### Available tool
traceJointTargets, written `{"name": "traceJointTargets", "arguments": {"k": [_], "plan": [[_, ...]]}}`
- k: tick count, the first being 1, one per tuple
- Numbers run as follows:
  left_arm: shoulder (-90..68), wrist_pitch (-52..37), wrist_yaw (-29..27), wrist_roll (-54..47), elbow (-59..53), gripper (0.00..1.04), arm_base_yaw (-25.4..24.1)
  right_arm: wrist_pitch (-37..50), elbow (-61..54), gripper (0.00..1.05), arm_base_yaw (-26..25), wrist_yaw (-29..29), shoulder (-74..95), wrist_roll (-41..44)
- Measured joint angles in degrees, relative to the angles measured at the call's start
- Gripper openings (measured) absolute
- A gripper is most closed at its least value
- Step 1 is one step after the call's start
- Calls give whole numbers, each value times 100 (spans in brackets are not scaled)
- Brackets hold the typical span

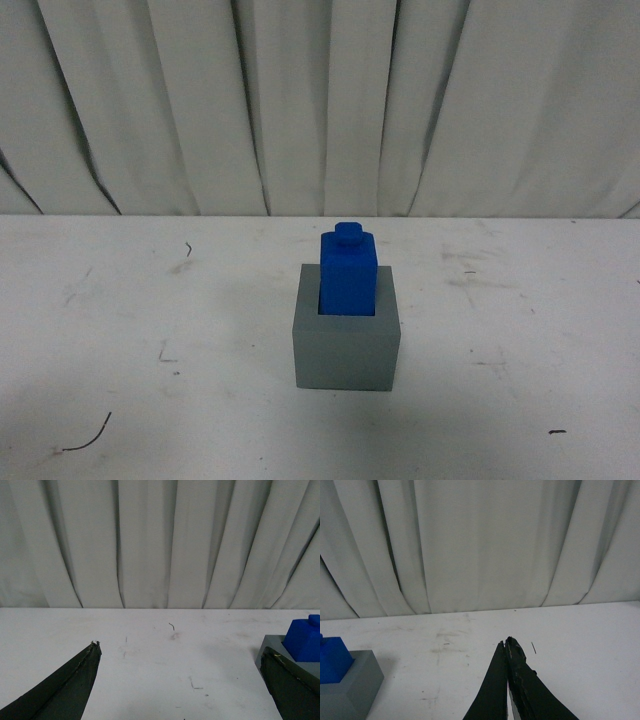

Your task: Insert blue part into gray base

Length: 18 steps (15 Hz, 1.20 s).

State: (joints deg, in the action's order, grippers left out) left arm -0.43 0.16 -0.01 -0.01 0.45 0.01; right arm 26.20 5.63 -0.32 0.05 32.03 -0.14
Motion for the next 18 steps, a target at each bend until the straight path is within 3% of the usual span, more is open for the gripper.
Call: {"name": "traceJointTargets", "arguments": {"k": [16, 18], "plan": [[0, 0, 0, 0, 0, 98, 0, -1567, -492, 2, 0, 0, -2153, 0], [0, 0, -4, 2, 0, 98, 0, -2632, -487, 2, 0, -4, -3141, 0]]}}
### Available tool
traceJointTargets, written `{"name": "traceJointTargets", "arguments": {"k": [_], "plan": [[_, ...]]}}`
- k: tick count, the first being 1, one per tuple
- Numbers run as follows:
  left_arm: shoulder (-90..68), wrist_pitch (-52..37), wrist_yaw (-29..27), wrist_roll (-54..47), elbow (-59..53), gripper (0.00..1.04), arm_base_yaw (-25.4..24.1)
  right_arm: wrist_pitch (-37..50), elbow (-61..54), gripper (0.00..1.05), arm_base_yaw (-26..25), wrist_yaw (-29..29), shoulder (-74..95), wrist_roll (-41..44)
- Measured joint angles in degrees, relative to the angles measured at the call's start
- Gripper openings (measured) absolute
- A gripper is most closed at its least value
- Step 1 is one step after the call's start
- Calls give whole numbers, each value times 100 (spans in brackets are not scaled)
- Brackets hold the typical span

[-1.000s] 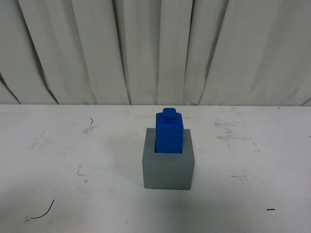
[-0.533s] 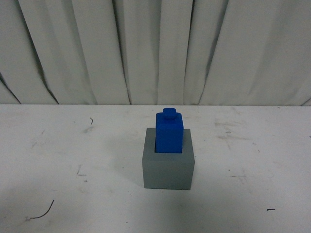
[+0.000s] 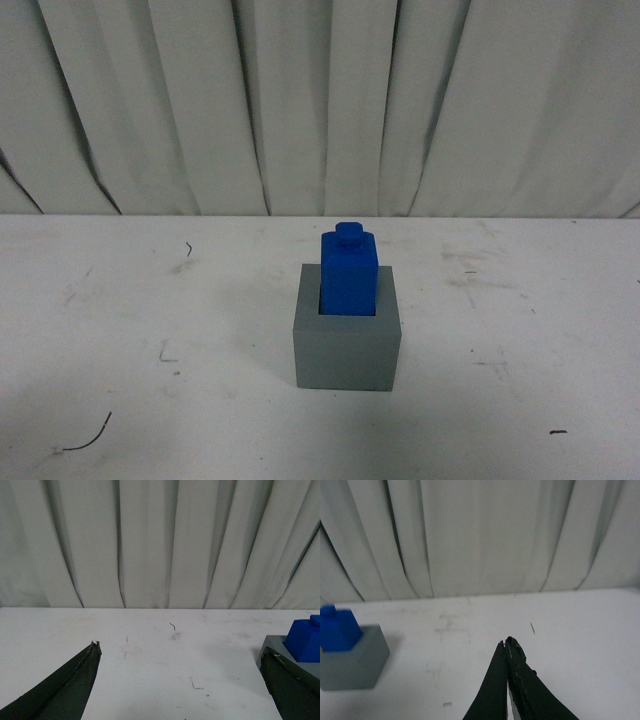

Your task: Insert blue part into gray base

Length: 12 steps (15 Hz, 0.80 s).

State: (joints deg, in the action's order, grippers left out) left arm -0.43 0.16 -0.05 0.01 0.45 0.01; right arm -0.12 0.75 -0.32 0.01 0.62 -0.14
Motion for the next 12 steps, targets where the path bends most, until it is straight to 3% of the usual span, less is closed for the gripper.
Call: {"name": "traceJointTargets", "arguments": {"k": [5, 6, 7, 8, 12], "plan": [[0, 0, 4, -2, 0, 98, 0, -13, 0, 2, 0, 0, -42, 2], [0, 0, 4, 0, 0, 98, 0, -13, 0, 11, 0, 2, -42, 7], [0, 0, 4, -2, 0, 98, 0, -13, 0, 57, 0, 0, -42, 7], [0, 0, 4, 0, 0, 98, 0, -13, 0, 69, 0, 0, -42, 7], [0, 0, 4, 0, 0, 98, 0, -13, 0, 88, 0, 0, -42, 7]]}}
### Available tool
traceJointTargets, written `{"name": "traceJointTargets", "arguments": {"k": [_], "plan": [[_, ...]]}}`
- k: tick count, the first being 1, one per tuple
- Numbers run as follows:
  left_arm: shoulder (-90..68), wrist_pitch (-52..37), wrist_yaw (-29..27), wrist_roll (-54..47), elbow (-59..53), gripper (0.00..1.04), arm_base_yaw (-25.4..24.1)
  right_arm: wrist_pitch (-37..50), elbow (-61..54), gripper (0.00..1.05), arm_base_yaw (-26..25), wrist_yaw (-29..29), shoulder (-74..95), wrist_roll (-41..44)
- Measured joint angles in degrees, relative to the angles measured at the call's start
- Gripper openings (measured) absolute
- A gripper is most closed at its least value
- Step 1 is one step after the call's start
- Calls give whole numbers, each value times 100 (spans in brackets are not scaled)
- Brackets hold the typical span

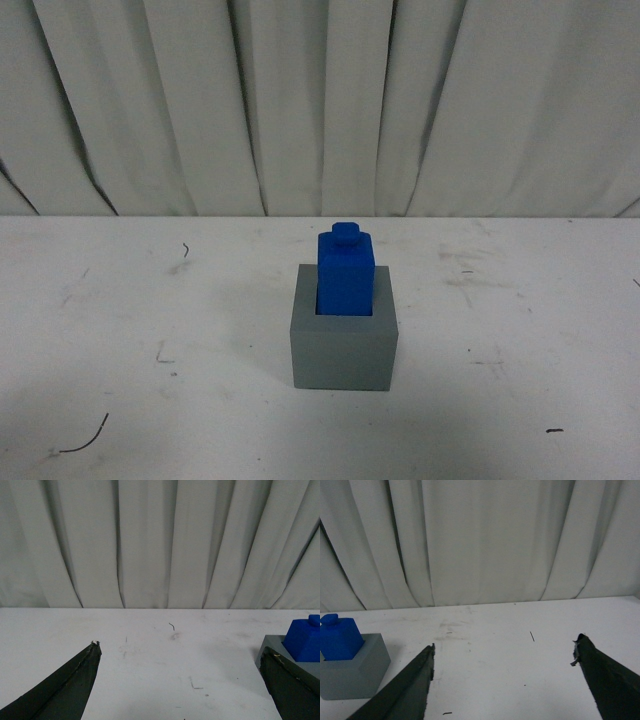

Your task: Insert blue part into gray base

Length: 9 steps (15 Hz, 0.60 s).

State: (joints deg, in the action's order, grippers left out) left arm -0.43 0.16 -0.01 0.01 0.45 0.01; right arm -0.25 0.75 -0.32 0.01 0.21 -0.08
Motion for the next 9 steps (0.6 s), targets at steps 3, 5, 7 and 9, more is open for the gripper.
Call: {"name": "traceJointTargets", "arguments": {"k": [3, 5, 7, 9], "plan": [[0, 0, 0, 0, 0, 98, 0, 0, 0, 99, 0, 0, 0, -7], [0, 0, 0, 0, 0, 98, 0, 0, 0, 98, 0, 0, 0, -4], [0, 0, 0, 0, 0, 98, 0, 0, 0, 98, 0, 0, 0, -4], [0, 0, 0, 0, 0, 98, 0, 0, 0, 98, 0, 0, 0, -4]]}}
